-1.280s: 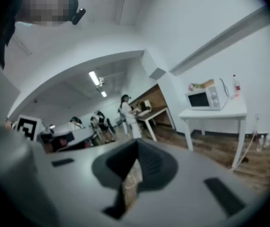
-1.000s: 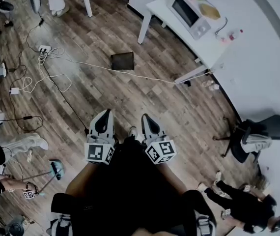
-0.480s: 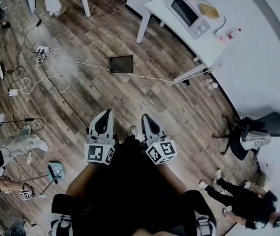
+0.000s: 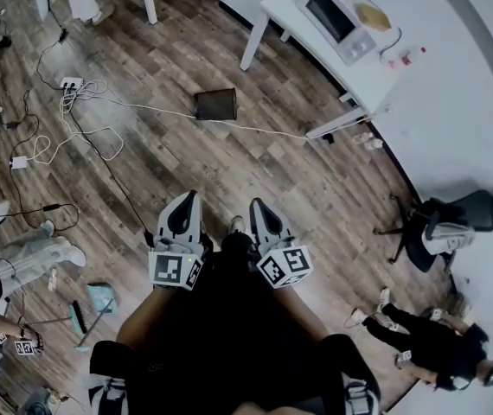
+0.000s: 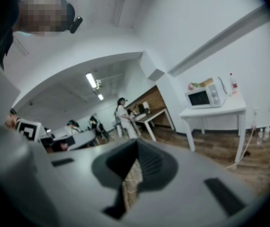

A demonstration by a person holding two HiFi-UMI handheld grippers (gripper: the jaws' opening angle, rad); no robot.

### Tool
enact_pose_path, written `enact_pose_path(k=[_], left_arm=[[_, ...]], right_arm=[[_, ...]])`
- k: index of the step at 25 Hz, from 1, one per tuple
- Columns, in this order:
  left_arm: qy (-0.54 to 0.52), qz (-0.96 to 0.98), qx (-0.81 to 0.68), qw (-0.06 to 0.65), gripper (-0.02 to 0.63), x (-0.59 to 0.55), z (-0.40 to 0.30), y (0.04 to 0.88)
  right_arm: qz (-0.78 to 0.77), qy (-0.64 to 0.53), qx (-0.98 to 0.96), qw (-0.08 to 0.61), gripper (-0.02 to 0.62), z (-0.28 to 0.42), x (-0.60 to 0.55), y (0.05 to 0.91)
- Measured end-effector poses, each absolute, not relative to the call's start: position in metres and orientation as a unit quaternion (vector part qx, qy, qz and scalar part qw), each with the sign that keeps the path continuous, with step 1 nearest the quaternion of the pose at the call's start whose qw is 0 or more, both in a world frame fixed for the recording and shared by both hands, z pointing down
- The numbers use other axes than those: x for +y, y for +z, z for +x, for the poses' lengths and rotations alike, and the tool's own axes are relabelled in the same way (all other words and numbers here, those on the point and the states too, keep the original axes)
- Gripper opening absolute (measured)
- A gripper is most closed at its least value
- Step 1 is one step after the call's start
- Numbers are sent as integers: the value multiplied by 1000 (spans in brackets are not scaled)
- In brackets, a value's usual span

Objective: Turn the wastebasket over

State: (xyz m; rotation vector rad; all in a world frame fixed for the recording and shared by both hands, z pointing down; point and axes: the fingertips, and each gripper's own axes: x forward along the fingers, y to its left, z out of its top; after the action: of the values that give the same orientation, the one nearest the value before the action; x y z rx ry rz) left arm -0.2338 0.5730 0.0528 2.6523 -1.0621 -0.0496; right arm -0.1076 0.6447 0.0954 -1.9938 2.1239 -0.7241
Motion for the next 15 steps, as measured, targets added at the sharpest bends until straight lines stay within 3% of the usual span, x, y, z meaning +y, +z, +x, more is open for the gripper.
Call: enact_pose_path(k=[15], left_arm=[[-9, 925, -346, 158, 34, 534, -221, 70]], right_arm=[[-675, -244, 693, 71, 31, -100, 604, 103]])
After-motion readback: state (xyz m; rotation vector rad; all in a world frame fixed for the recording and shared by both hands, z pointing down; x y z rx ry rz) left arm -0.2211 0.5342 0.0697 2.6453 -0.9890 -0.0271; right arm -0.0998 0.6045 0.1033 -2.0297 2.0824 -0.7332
